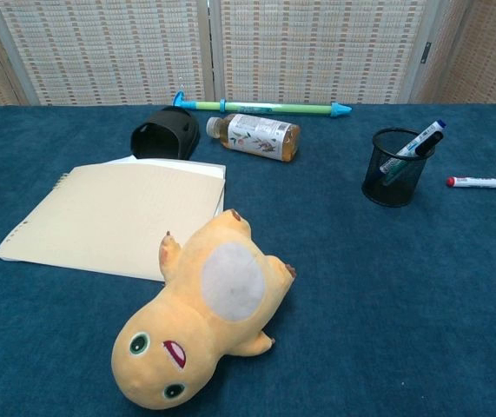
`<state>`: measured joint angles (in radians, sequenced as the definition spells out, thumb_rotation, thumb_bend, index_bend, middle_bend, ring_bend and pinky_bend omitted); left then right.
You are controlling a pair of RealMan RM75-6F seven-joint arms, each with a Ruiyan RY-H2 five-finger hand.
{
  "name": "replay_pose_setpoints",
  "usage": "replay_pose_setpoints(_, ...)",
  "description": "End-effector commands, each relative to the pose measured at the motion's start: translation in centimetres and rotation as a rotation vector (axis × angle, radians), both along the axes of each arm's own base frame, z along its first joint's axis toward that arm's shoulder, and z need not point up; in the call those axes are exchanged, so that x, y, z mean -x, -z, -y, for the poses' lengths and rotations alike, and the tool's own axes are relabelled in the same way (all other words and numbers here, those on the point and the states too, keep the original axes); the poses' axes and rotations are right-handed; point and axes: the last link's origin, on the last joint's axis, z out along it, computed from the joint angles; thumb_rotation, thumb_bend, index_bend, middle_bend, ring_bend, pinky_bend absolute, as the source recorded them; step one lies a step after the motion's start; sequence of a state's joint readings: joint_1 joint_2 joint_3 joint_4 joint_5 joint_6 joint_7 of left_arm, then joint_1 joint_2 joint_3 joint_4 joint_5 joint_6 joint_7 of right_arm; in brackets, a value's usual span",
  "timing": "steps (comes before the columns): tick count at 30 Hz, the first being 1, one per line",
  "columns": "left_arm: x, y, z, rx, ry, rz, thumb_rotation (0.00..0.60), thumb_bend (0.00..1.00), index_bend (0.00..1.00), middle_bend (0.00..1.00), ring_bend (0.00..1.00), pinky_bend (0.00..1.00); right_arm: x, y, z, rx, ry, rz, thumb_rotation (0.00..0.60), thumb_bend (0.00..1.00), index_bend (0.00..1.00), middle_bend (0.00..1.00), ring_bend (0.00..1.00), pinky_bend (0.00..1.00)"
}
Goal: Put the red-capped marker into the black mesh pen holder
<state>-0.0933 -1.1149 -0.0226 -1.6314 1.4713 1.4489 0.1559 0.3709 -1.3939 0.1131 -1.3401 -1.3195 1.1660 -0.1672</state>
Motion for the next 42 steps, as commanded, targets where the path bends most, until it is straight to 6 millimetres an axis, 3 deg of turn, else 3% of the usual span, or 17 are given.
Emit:
replay_pose_setpoints(1,0.0,0.0,0.0,-0.002,0.001,-0.001,0.6,0.43,0.07,0.1,0.23,0.44,0.0,0.0,0.0,0.0,0.002,-0.004,0.6,0.11,0.3,0.3,0.21,0.48)
replay_pose_setpoints(9,-0.1,-0.1,0.1,-0.013,0.006,0.006,0.6,0.43,0.07,0.1,0.23,0.44,1.2,-0.1,1.5,0.022,0.024,-0.064,0.6,0.11,0.31,0.3,0.21,0.48)
replay_pose_setpoints(23,0.2,0.4,-0.4,0.009,-0.021,-0.005,0.6,0.43,0.07,0.1,0.23,0.44,3.2,2.2,9.1,0.016,0.037,-0.128,0.6,0.11,0.34,0.3,0.21,0.48)
replay_pose_setpoints(42,0.2,-0.1,-0.3,-0.026,-0.027,-0.005,0.6,0.43,0.07,0.1,0.23,0.44,3.9,4.8,12.7,-0.054,0.114,-0.176,0.6,0.19,0.37,0.3,0.24,0.5)
